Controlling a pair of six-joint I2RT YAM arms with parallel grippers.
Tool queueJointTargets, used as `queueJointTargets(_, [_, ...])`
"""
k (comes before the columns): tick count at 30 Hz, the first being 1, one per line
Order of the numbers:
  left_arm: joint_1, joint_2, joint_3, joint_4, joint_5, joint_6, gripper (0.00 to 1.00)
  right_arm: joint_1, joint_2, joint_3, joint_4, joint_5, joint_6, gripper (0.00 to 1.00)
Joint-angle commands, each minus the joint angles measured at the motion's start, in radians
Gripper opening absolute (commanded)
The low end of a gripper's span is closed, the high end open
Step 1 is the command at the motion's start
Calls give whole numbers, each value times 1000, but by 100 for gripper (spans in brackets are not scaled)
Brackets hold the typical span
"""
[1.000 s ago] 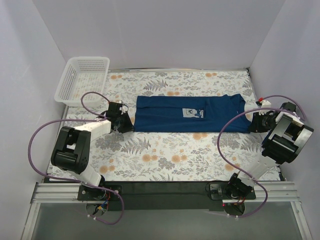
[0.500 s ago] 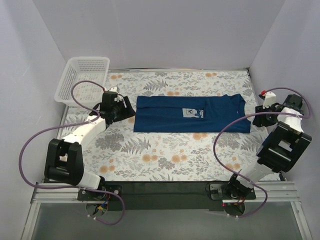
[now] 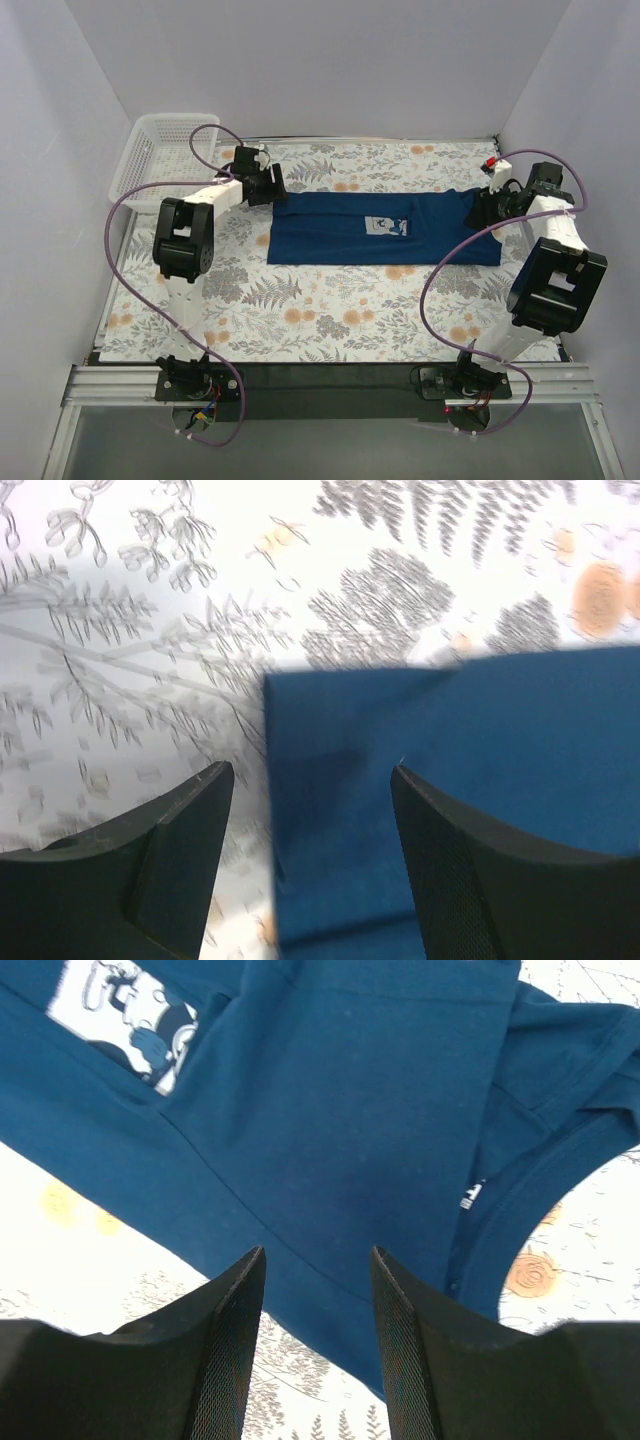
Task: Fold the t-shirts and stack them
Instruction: Fold the tshirt
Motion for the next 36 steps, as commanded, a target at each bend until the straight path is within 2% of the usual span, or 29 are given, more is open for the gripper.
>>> queueJointTargets(1, [12,64,133,-79,18,70,59,-7,-53,-11,11,-77,52,45])
queueJointTargets(4, [17,113,197,-122,20,77,56,-7,-83,-50,22,-79,56,46])
queueJointTargets(11, [22,165,237,-168,70,57,32,-9,-119,-82,37,-79,73,46])
queueJointTargets(12, [22,168,236,-176,73,56,25,-9,-125,-84,39,-79,78,46])
queueJointTargets(15, [22,170,222,-176,67,54,13,-10,-129,-93,44,-84,84,45])
queueJointTargets(16, [22,168,220,-176,61,48,2,-10,-132,-94,45,-85,84,46])
queueJointTargets(17, [22,167,217,-176,43,44,0,-10,-133,-98,44,-85,84,46])
queueJointTargets(23, [32,73,133,-139,-81,-7,0,-17,-136,-121,47,-59,72,46])
queueJointTargets(31, [83,-146,-189,-68,-171,-78,0,-21,-140,-131,45,-53,64,46])
queueJointTargets(36, [95,-316,-336,-76,-216,-99,0,-21,-117,-128,50,-50,58,46])
